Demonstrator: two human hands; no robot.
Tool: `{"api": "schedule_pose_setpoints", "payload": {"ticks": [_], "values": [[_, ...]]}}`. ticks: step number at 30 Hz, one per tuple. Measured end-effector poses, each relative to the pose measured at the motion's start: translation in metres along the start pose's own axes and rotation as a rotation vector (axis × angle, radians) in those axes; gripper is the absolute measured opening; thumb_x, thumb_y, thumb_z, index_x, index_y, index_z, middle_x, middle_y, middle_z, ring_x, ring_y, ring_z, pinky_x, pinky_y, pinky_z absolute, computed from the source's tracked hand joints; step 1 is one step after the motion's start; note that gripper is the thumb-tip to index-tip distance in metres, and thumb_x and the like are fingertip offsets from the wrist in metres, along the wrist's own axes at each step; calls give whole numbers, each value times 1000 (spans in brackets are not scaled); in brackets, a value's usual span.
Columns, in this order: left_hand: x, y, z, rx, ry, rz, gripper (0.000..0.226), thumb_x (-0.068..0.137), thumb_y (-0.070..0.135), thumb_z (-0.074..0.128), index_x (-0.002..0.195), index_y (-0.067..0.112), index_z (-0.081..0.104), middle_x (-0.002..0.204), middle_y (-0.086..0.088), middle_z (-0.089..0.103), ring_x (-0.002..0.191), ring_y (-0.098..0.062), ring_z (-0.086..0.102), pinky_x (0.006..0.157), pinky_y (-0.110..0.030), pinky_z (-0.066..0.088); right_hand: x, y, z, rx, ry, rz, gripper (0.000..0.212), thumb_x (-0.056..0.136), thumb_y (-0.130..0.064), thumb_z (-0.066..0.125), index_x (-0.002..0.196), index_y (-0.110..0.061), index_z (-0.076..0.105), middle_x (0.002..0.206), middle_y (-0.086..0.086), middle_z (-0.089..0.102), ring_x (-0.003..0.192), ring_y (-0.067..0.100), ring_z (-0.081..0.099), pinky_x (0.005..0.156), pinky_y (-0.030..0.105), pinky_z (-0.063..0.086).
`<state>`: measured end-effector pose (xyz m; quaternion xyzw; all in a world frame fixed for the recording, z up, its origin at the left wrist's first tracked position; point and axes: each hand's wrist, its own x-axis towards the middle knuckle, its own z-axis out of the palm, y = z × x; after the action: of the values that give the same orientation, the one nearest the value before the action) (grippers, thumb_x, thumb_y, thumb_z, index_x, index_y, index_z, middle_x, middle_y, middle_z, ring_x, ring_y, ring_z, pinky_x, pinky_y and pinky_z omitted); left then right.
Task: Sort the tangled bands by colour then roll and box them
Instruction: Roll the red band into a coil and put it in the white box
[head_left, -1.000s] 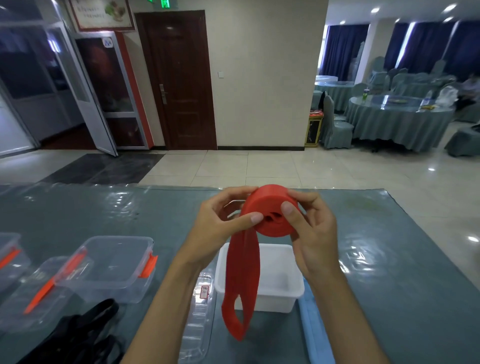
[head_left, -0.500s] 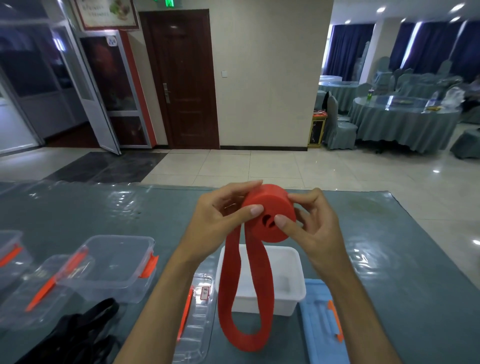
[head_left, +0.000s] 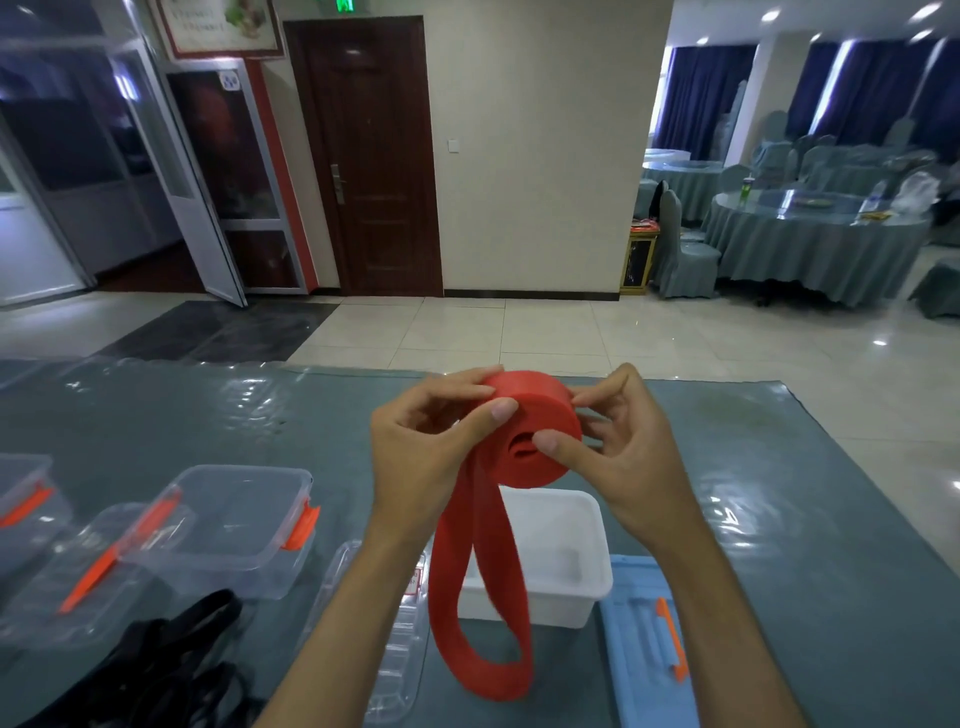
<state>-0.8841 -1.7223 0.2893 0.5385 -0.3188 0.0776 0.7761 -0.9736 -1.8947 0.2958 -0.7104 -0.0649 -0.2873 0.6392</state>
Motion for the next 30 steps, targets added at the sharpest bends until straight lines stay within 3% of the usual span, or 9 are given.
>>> {"api": "schedule_pose_setpoints", "payload": {"ticks": [3, 6, 9, 13, 16, 18, 22, 25, 30], "values": [[-5, -2, -3, -15, -47, -29, 29, 86, 38, 85, 112, 25, 82, 126, -5, 76, 123, -26, 71, 96, -30, 60, 4, -9, 1, -35, 3, -87, 55, 79, -50, 88, 126, -41, 61, 121, -6, 71, 110, 20, 74, 82, 30, 64], [-3, 1, -10, 16, -221, -86, 42, 90, 29, 81, 132, 30, 74, 129, -6, 72, 124, -29, 68, 99, -35, 59, 1, -6, 4, 31, 75, -162, 45, 83, -45, 86, 122, -33, 67, 122, -9, 70, 116, 20, 71, 86, 25, 62], [2, 8, -9, 53, -166, -91, 42, 81, 32, 88, 122, 34, 78, 117, -4, 78, 113, -24, 74, 90, -27, 60, -5, 4, 5, 78, 102, -105, 43, 77, -35, 91, 107, -32, 61, 118, -5, 71, 113, 24, 73, 80, 29, 63], [-5, 5, -3, 48, -73, -56, 33, 80, 32, 89, 112, 30, 80, 117, -3, 79, 111, -24, 75, 89, -26, 59, -6, 4, -4, 50, 53, -38, 52, 72, -46, 94, 106, -35, 57, 116, 0, 73, 107, 28, 76, 76, 37, 66], [-11, 1, -7, -1, -188, -86, 35, 92, 26, 77, 127, 27, 76, 126, -5, 74, 120, -25, 71, 97, -28, 58, -6, -1, -4, 38, 72, -129, 54, 79, -37, 90, 123, -39, 60, 122, -2, 72, 111, 24, 74, 79, 29, 64], [-9, 2, -10, 33, -250, -82, 38, 97, 25, 72, 135, 28, 72, 128, -3, 72, 120, -21, 70, 97, -26, 56, -8, 1, -1, 63, 92, -135, 47, 79, -30, 88, 118, -35, 64, 122, -4, 72, 114, 20, 73, 81, 25, 63], [-9, 1, -7, 124, -180, -44, 32, 94, 30, 77, 127, 32, 75, 121, 0, 76, 114, -22, 73, 95, -28, 58, -11, 8, -5, 34, 46, 3, 50, 71, -34, 90, 102, -21, 53, 113, 3, 74, 105, 26, 76, 76, 35, 65], [-13, -1, -5, 108, -136, -69, 30, 91, 34, 79, 121, 32, 76, 119, -1, 78, 113, -22, 74, 93, -32, 62, -10, 3, -10, 35, 37, -39, 50, 73, -34, 93, 113, -33, 62, 116, 3, 75, 105, 27, 76, 77, 31, 64], [-23, -6, -5, 81, -205, -127, 43, 100, 25, 70, 142, 33, 65, 131, -4, 69, 121, -24, 68, 96, -26, 57, -16, 12, 2, 136, 143, -100, 44, 75, -36, 93, 113, -35, 72, 121, -6, 74, 114, 18, 73, 86, 25, 62]]}}
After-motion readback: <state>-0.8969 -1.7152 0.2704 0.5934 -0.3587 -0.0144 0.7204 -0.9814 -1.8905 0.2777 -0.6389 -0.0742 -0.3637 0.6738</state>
